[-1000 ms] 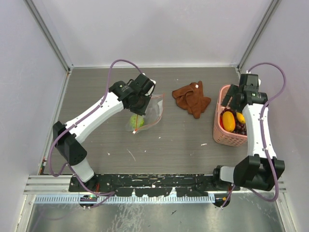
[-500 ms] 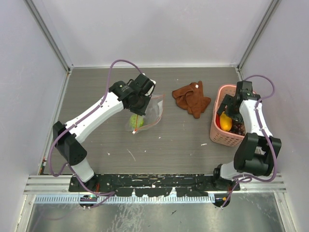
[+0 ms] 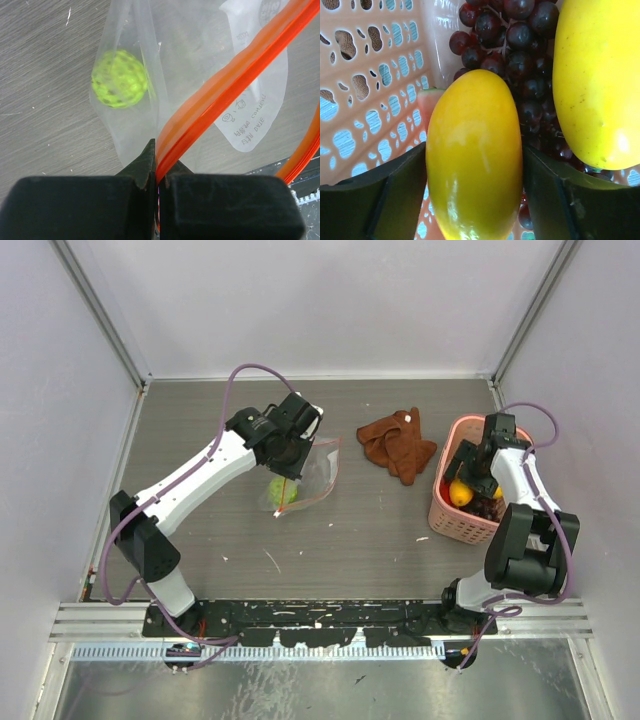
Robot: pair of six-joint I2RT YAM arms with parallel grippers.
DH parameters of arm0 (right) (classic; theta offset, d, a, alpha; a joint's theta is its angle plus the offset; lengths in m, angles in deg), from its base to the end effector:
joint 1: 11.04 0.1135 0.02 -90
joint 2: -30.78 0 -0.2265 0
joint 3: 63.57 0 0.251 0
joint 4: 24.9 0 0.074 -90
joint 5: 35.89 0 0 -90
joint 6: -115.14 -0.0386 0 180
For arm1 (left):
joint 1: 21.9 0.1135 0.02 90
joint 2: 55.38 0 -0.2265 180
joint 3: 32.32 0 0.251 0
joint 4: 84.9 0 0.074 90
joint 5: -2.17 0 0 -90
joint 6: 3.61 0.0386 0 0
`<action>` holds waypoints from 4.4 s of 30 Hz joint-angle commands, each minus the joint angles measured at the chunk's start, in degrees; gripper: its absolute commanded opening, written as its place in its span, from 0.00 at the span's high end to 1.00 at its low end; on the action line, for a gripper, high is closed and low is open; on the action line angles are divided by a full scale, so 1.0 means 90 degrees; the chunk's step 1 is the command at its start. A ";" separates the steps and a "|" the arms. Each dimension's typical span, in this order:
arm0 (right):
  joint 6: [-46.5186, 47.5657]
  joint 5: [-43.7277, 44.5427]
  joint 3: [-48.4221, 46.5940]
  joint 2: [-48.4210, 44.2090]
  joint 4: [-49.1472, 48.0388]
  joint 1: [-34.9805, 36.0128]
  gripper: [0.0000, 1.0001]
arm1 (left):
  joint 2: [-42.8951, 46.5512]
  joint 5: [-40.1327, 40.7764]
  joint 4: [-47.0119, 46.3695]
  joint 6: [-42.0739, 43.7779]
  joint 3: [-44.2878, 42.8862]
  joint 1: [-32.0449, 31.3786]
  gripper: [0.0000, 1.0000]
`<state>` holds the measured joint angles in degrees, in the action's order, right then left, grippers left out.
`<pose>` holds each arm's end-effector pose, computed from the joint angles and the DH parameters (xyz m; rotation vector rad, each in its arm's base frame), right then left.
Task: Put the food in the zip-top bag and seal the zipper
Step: Pick up the fake fruit from the bin, then place the fake fruit in the zipper food storage bag, then pick up the fake fruit from the bin.
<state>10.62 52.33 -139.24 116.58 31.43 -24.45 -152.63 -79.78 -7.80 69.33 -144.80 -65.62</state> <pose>0.2877 -0.0674 0.1920 0.6504 2.6521 0.0479 0.2521 -0.2336 0.3052 0.5641 2.5829 -0.1746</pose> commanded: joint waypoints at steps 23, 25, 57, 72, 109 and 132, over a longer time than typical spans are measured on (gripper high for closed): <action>-0.0291 0.0496 -0.0476 -0.1834 0.0336 0.0024 0.72 | -0.0020 0.0011 -0.0044 0.0116 -0.0060 0.0056 1.00; -0.0282 0.0364 -0.0688 -0.1956 0.0466 0.0084 0.73 | -0.0021 0.0018 -0.0055 0.0125 -0.0055 0.0059 1.00; -0.1872 -0.1766 -0.2052 -0.1819 -0.0051 0.4635 0.92 | 0.0329 0.0271 -0.0432 0.0147 0.0192 0.0055 1.00; -0.2930 -0.2321 -0.1311 -0.1313 -0.1206 0.5329 0.95 | 0.0606 0.0192 -0.0763 0.0146 0.0409 0.0038 1.00; -0.4011 -0.1675 -0.1421 -0.0729 -0.1505 0.5375 0.15 | 0.0796 -0.0431 -0.0954 -0.0058 0.0499 -0.0161 1.00; -0.2254 0.0609 -0.2562 -0.1288 0.0870 0.5122 0.00 | 0.0830 0.0280 -0.0612 -0.0109 0.0307 -0.0102 1.00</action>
<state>-15.46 50.69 -158.15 107.31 33.01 23.20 -148.13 -80.39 -13.31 67.73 -140.08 -66.78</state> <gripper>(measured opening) 0.995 0.004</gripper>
